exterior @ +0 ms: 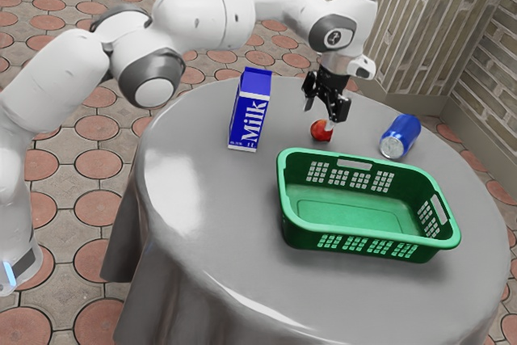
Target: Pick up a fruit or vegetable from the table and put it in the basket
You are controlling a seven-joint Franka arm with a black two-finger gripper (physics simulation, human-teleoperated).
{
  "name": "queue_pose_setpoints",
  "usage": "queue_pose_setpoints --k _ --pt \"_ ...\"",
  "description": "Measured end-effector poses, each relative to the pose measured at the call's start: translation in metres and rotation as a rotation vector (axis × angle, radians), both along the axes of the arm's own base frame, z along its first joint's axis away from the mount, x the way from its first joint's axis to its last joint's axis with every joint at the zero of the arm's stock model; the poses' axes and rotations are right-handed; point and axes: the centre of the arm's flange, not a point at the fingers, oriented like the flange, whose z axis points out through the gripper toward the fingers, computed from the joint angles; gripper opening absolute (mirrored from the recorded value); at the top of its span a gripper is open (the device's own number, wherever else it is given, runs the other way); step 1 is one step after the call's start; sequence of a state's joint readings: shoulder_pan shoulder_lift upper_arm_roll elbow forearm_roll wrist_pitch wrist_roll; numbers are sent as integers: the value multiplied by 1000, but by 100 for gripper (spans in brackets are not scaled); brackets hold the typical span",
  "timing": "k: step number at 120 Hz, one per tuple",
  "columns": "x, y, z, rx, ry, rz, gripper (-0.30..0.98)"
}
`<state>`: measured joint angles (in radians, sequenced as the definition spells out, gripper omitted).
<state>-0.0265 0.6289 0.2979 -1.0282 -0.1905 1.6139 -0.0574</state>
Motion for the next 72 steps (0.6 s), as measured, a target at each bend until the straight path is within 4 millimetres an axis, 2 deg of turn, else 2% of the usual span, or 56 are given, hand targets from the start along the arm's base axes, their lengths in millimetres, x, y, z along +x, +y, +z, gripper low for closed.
queue_pose_setpoints --k 12,35,53,72 --pt "1 4 -5 4 1 12 69" --pt "0 22 -3 13 -13 47 69" --pt "2 23 -2 13 -28 52 69" --pt "3 34 0 24 -57 73 69"
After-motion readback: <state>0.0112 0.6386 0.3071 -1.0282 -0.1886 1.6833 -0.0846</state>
